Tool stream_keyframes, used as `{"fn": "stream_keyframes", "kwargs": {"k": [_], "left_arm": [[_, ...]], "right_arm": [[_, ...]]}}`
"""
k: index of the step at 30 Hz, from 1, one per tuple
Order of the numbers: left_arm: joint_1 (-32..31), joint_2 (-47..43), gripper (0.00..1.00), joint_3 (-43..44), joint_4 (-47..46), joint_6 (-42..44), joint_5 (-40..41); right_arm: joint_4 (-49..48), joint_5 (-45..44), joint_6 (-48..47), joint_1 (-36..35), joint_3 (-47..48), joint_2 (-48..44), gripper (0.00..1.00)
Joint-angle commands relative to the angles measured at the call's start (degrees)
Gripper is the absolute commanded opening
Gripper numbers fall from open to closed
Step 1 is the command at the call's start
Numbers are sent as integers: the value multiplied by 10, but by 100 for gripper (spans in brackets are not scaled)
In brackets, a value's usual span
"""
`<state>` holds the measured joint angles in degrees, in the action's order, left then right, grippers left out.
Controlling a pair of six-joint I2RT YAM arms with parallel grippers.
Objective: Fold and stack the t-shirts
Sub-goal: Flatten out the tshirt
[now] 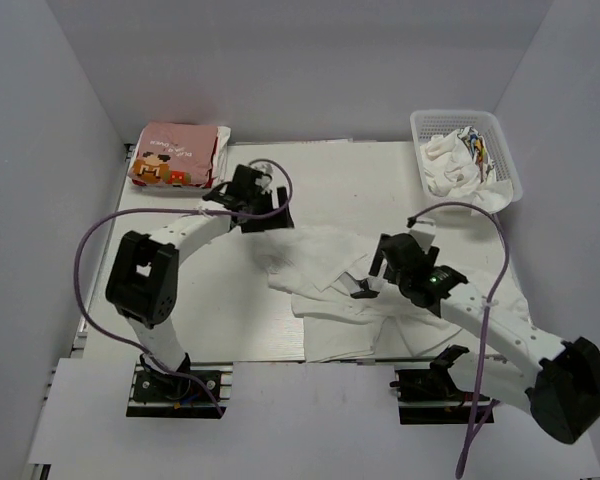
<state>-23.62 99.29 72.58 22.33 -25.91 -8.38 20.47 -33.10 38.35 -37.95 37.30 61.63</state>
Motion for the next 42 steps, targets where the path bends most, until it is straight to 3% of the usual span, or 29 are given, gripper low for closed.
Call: {"fn": "stream_keyframes", "kwargs": {"k": [1, 6, 9, 11, 12, 13, 17, 19, 20, 23, 29, 35, 39, 42], "left_arm": [[-16, 36, 95, -13, 27, -20, 14], [-28, 93, 95, 30, 70, -41, 99], [-34, 138, 87, 51, 81, -41, 109], [-35, 165, 54, 63, 81, -41, 109], [-35, 172, 32, 70, 86, -41, 109], [-35, 172, 0, 71, 97, -41, 126], [-20, 160, 0, 66, 135, -53, 237], [-14, 117, 0, 32, 155, -84, 308], [-6, 102, 0, 20, 165, -99, 381], [27, 38, 0, -21, 187, -134, 442], [75, -70, 0, -103, 143, -129, 393], [81, -135, 0, -114, 131, -114, 374], [88, -147, 0, -114, 119, -108, 353], [88, -160, 0, -109, 113, -108, 340]], "right_arm": [[57, -74, 27, 29, -29, -65, 90], [29, -15, -16, 43, -69, -142, 90], [19, -4, -43, 47, -79, -143, 90], [27, -13, -49, 48, -72, -133, 90], [33, -17, -49, 48, -72, -125, 90], [40, -18, -49, 49, -67, -119, 90], [39, -10, -44, 52, -71, -104, 90], [34, -2, -46, 53, -73, -96, 90], [30, 0, -49, 54, -72, -94, 90], [14, 13, -59, 56, -65, -76, 90], [-24, 34, -77, 57, -40, -31, 90], [-15, 3, -41, 87, 4, 47, 90], [-59, 91, -59, 118, 31, 115, 89], [-80, 117, -60, 133, 45, 150, 82]]}}
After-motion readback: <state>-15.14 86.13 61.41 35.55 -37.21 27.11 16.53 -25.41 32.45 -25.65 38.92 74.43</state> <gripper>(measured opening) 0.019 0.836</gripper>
